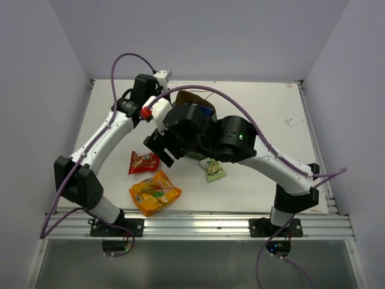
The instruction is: Place the snacks into the paper bag
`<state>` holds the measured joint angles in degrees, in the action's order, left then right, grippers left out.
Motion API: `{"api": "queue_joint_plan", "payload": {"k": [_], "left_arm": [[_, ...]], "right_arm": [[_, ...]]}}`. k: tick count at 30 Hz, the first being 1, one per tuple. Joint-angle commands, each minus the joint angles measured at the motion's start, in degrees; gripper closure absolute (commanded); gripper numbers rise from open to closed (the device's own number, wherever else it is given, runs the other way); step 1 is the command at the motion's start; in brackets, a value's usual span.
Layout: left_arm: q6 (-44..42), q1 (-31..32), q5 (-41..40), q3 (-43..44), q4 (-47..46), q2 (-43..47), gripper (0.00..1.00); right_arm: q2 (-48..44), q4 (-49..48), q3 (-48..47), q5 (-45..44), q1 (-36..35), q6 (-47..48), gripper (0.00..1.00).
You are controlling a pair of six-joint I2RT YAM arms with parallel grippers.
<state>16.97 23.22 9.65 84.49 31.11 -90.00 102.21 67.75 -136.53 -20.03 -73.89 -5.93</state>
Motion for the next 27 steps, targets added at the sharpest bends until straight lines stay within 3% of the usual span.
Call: {"api": "queue_joint_plan", "payload": {"k": [1,3,7,17,27], "left_arm": [[0.17,-0.02,0.46,0.68,-0.09,0.35,1.0],[0.25,-0.02,0.19,0.59,0.09,0.52,1.0],[0.34,0.07,-0.24,0.33,0.09,0.87,1.0],[0.25,-0.02,-0.42,0.06,-0.09,0.79,1.0],[-0.1,0.07,-1.04,-0.46,0.09,1.4,1.0]], "right_arm": [[5.09,4.77,2.14,17.19,-0.82,0.92,0.24],[5.97,2.23,5.21,23.94,-1.08,0.84,0.25],[5.45,-4.54,12.24,28.9,-1.26,1.36,0.25],[5.62,-21.33,35.96,29.26,1.2,4.0,0.26],[13.8,-35.22,44.07,27.16,4.36,5.49,0.28]]}}
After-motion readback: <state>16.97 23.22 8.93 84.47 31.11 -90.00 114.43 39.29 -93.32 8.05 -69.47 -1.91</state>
